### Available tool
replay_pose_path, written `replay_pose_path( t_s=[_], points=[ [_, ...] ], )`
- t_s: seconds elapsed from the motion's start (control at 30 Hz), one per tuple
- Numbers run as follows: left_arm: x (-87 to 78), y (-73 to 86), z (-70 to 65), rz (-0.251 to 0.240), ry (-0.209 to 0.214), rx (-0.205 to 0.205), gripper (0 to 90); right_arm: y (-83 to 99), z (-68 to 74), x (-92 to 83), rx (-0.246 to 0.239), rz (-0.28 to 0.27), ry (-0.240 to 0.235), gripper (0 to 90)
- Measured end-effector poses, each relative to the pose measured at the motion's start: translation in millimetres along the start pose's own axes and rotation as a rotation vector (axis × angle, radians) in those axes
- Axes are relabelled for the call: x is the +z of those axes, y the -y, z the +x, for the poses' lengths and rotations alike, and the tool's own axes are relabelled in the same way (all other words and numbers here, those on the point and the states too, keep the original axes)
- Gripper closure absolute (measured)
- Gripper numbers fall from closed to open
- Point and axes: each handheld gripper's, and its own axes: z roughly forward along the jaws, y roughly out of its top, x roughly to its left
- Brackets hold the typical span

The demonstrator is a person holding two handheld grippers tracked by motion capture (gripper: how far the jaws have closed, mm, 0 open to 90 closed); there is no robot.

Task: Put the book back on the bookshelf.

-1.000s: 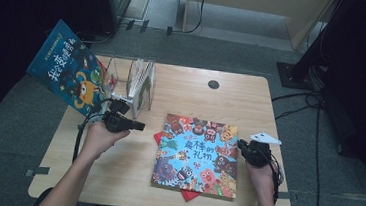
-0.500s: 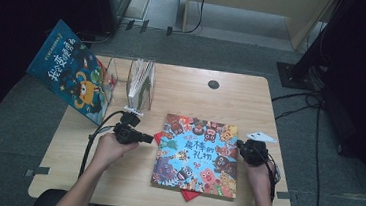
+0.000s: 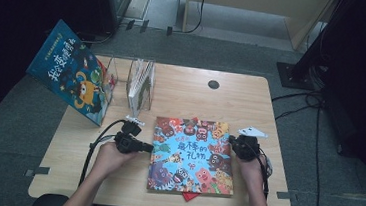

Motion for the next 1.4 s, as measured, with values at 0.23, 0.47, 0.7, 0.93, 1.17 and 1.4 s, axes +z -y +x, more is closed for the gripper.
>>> replay_pose_path(
  t_s=[0.23,0.47,0.7,0.93,1.17,1.4],
  points=[
    [-6.9,10.0,0.8,-0.023,-0.002,-0.024,90.0,-9.2,9.5,9.6,0.000,0.003,-0.002,90.0],
    [-11.4,19.8,-1.4,-0.044,-0.020,-0.041,90.0,-20.3,16.5,20.4,-0.004,0.013,-0.012,90.0],
    [-16.8,30.2,-3.4,-0.061,-0.027,-0.063,90.0,-29.8,23.8,30.6,-0.013,0.014,-0.020,90.0],
    [-16.4,34.9,-7.1,-0.078,-0.016,-0.069,90.0,-38.9,33.7,46.0,-0.010,-0.016,-0.094,90.0],
    [-26.1,43.1,-4.0,-0.075,-0.052,-0.084,90.0,-37.5,27.6,35.6,-0.007,-0.011,-0.112,90.0],
    [-24.7,55.0,-5.9,-0.045,-0.049,-0.082,90.0,-27.3,29.2,20.7,-0.028,0.008,-0.134,90.0]
  ],
)
